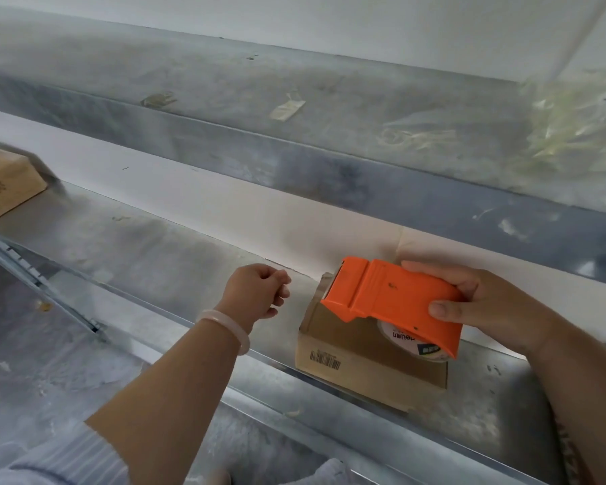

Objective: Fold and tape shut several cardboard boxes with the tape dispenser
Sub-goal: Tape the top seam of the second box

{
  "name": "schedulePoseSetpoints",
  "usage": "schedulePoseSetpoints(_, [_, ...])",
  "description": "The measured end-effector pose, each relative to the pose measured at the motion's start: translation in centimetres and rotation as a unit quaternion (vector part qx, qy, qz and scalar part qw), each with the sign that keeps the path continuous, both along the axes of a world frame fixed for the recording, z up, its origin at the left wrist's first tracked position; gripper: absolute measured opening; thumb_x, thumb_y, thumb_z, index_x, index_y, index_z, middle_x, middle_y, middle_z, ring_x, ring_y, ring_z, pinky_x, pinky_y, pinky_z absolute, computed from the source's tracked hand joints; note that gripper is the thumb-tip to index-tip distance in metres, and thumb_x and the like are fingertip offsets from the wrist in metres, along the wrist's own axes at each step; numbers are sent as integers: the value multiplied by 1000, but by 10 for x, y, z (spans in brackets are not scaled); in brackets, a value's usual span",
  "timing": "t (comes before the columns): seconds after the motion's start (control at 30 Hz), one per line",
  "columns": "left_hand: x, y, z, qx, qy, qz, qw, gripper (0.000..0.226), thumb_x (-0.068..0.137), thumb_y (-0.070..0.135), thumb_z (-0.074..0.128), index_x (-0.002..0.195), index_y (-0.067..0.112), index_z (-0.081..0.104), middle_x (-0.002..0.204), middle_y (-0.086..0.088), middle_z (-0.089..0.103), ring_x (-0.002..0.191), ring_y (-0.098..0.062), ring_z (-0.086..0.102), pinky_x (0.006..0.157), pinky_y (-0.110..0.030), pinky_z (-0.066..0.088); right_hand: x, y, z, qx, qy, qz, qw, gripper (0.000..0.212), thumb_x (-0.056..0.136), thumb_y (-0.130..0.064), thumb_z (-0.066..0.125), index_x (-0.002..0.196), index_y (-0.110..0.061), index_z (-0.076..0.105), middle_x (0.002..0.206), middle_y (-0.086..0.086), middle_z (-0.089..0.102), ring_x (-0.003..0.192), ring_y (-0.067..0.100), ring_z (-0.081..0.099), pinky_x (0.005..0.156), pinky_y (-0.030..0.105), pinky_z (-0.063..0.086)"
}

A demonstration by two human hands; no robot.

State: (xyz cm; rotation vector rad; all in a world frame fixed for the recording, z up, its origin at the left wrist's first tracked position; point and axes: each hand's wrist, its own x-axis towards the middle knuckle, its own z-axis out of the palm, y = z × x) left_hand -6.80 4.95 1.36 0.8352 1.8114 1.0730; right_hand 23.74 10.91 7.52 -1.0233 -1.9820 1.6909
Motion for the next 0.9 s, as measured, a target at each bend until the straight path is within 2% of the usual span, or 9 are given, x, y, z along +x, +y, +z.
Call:
schedulePoseSetpoints(0.17, [8,-3,-20,-43,-23,1,999,20,97,19,55,85,10,68,65,-1,65,56,-12,58,49,-23,47,-5,-1,3,2,-3,4,1000,77,45,-67,86,117,-51,65,126,-17,64,113,8,63,81,19,54])
schedulePoseSetpoints(0.3, [18,-2,-30,-56,-48,9,997,20,97,19,54,85,10,67,63,-1,61,55,-14,58,48,-22,47,-6,-1,3,5,-9,1,1000,82,45,-67,86,121,-46,65,126,-18,64,112,8,63,81,20,54])
schedulePoseSetpoints(0.4, [22,-2,-35,-60,-45,-7,997,21,98,21,56,84,10,67,64,-3,60,56,-16,57,49,-24,49,-8,0,5,13,-11,6,1000,77,45,-69,84,118,-51,64,128,-22,60,113,4,62,81,18,53])
schedulePoseSetpoints(0.6, [33,0,-43,-56,41,-67,995,20,98,27,56,84,15,65,67,-2,63,57,-15,57,47,-22,47,-9,2,5,24,-19,6,1000,75,46,-72,82,117,-54,63,129,-25,58,114,3,60,81,18,53])
schedulePoseSetpoints(0.67, [34,3,-45,-53,72,-77,993,20,98,26,54,87,15,65,66,-1,63,56,-16,56,49,-26,51,-10,3,5,23,-13,5,1000,74,47,-71,83,116,-53,64,128,-25,59,113,3,61,81,17,53])
schedulePoseSetpoints(0.77, [33,5,-46,-71,87,-86,990,21,99,29,53,107,12,62,74,-3,63,60,-17,59,50,-30,55,-11,4,3,31,-16,-2,999,74,48,-72,82,117,-53,64,130,-25,57,115,2,59,83,18,52])
schedulePoseSetpoints(0.83, [27,2,-50,-111,43,-81,990,38,95,34,58,128,19,46,79,-6,61,60,-17,56,41,-25,47,-12,4,3,31,-15,-5,999,74,49,-71,81,117,-52,64,129,-26,58,114,1,60,82,17,52])
schedulePoseSetpoints(0.9, [20,-4,-53,-119,52,-68,989,54,91,35,64,136,19,37,78,-6,59,59,-17,55,41,-24,44,-12,3,4,38,-16,-6,999,71,50,-71,80,117,-53,64,126,-28,59,112,-1,60,81,15,51])
